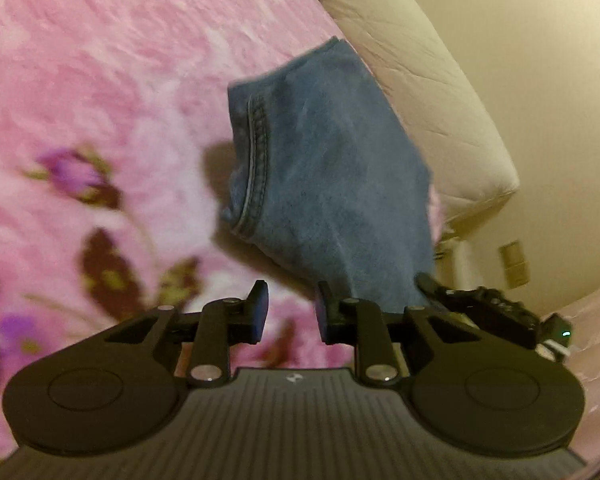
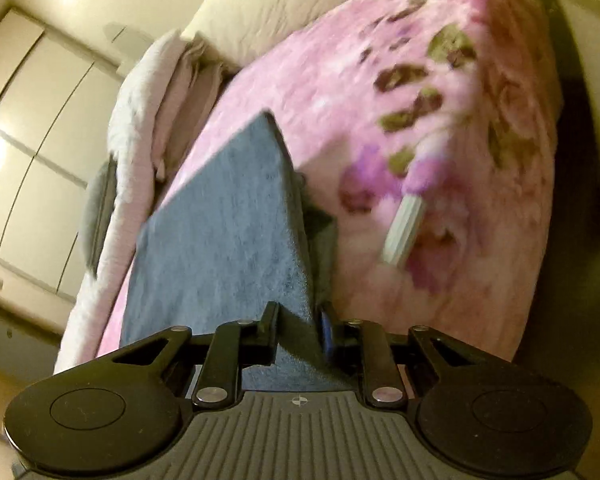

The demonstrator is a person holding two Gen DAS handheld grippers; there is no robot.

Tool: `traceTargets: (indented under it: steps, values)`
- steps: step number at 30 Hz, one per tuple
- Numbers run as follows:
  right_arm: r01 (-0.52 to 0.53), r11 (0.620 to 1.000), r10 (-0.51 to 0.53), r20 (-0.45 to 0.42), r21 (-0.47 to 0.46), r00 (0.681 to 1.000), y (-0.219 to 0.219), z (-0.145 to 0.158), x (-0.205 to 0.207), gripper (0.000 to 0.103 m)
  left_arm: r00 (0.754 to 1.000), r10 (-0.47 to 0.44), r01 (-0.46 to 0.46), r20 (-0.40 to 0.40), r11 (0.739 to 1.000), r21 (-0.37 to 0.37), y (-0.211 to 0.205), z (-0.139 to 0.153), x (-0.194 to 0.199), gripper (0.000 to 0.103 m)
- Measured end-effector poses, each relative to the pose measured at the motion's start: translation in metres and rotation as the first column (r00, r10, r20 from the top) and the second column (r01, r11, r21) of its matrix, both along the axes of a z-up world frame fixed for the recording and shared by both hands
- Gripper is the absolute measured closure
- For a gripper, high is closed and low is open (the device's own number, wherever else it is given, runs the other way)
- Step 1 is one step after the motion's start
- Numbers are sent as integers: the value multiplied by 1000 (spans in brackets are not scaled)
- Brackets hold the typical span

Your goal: Fold clothes

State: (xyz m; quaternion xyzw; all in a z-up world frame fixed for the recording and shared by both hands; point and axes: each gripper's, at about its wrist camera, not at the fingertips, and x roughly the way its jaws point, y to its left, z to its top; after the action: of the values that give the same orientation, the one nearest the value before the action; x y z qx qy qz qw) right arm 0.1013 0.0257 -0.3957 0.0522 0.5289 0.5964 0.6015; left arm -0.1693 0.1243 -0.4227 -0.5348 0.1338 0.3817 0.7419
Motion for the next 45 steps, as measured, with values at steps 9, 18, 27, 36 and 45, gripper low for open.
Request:
traceTargets:
  steps: [9,18,27,36,45]
  values:
    - [39,996,-39,5,84,999,-16,10,-8,60,994,106,-108,28,992,65,37,19,-12,65]
    - [-46,998,38,149,50,988,7,14,-17,92,993,42,-54,106,992,112,53,14,-7,87]
    - [-59,998,57,129,16,990,19,-14,-9,95,973,72,-65,219,997,-42,75,-36,-21,86]
    - [-3,994,-7,94,107,996,-33,-1,-11,60,970,82,-86,229,996,6,29,-22,-37,70]
    - [52,995,-54,16,84,998,-35,-19,-18,77,993,-6,-3,115,997,77,25,-21,-2,80]
